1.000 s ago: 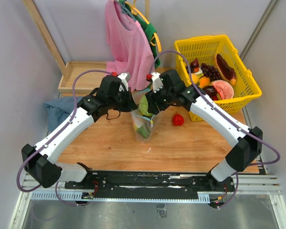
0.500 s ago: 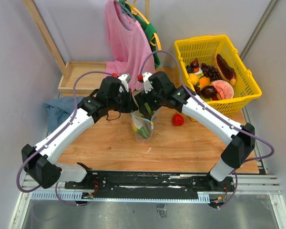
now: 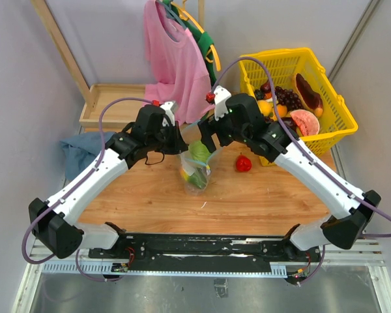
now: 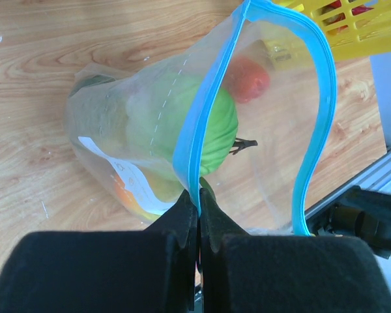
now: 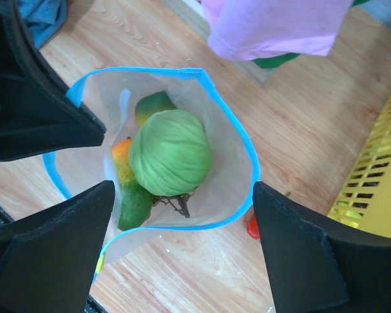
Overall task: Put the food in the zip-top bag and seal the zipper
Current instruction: Place the fake vegetable in the zipper food storage bag.
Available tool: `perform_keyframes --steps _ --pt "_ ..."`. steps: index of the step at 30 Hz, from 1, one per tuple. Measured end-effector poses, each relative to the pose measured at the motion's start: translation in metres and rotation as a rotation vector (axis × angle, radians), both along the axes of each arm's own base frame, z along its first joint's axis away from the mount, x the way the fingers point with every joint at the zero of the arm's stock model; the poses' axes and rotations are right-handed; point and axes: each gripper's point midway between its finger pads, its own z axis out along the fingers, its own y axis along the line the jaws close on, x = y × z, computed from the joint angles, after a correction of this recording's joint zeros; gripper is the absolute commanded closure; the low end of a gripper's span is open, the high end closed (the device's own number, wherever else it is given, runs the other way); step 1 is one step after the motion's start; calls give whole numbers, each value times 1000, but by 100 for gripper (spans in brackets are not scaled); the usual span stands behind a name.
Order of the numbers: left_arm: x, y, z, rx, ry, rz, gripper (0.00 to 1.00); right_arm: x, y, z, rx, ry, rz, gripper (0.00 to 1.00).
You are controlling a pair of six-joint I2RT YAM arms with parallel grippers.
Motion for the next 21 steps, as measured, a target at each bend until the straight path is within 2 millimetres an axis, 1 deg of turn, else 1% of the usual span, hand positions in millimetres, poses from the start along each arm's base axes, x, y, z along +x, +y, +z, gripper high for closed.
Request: perform_keyframes --steps 2,4,7,10,11,12,15,18,19,21 --pt "0 0 0 -2 0 1 100 2 -6 2 -10 -13 -25 16" --pt "0 0 1 -3 0 3 100 7 -10 -3 -33 -17 -55 19" --pt "-1 1 2 -4 -2 3 100 17 -15 -20 -86 -3 -101 24" --pt "-1 2 3 -4 -6 7 100 28 -18 -43 -149 29 -140 35" --pt "-1 2 3 -4 -7 7 100 30 -19 -50 -165 39 -147 39" --pt "-1 2 4 -3 -8 8 100 32 -20 -58 -183 54 -156 46" --pt "-2 3 5 -4 -8 9 100 33 -22 -73 -218 85 -171 70" --pt "-3 3 5 -3 -8 9 100 31 -24 -75 -226 92 -171 92" --pt "-3 3 5 -3 -8 9 100 31 -23 -74 -223 91 -168 98" --pt "-3 4 4 -2 -7 9 100 29 -21 -71 -216 99 -155 99"
